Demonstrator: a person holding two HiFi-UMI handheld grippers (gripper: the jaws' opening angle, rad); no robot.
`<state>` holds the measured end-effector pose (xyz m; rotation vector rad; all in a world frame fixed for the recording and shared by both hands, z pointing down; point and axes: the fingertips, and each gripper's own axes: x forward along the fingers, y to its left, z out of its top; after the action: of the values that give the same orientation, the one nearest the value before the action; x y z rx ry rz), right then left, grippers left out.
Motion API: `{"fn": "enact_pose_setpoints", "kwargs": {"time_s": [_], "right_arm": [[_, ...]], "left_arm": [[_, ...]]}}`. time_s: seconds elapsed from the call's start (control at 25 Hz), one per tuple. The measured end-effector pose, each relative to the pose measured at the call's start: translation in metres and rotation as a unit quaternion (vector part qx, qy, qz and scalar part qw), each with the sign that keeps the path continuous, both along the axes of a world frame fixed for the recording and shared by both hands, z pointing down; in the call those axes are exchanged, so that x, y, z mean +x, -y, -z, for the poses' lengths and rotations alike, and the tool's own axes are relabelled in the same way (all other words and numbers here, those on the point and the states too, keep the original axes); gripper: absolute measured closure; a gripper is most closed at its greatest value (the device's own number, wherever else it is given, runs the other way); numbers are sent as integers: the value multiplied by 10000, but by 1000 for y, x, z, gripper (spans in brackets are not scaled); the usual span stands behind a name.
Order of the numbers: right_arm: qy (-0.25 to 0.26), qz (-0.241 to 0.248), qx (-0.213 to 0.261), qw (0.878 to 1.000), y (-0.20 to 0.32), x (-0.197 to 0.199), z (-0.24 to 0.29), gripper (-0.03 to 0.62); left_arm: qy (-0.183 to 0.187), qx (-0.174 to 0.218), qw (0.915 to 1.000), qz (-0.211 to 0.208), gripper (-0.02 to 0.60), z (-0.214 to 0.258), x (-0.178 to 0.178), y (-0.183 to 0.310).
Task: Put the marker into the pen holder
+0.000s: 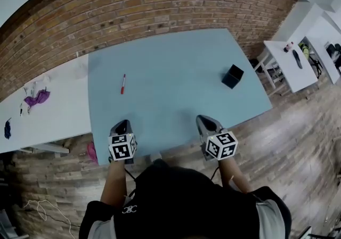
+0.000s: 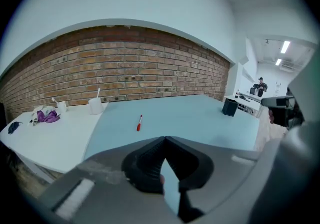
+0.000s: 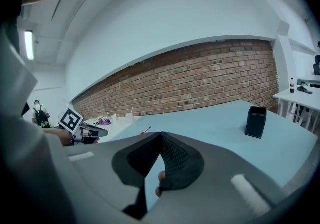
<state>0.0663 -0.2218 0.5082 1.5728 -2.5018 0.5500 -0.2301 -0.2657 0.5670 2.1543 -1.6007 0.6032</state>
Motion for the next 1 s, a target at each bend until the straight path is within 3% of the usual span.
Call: {"fn": "enact_pose_setpoints", "kwargs": {"time_s": [0.12,0.32,0.76,1.0], "right_arm": [[130,-2,-45,9999,29,-17,2,589],[986,-138,-123,9950,73,-35,23,589],[636,-4,-299,9975,110,-43,22,589],[993,-16,-445,9941,124,-33,23,589]], "left_arm": [[-18,-78,10000,-49,574,-4,-13,29],[-79,-203,9997,-115,574,-10,-26,68],[-66,-607,9981,-66,571,-32,-32,90],[147,-740,9971,-119,545,-44,-25,99]]}}
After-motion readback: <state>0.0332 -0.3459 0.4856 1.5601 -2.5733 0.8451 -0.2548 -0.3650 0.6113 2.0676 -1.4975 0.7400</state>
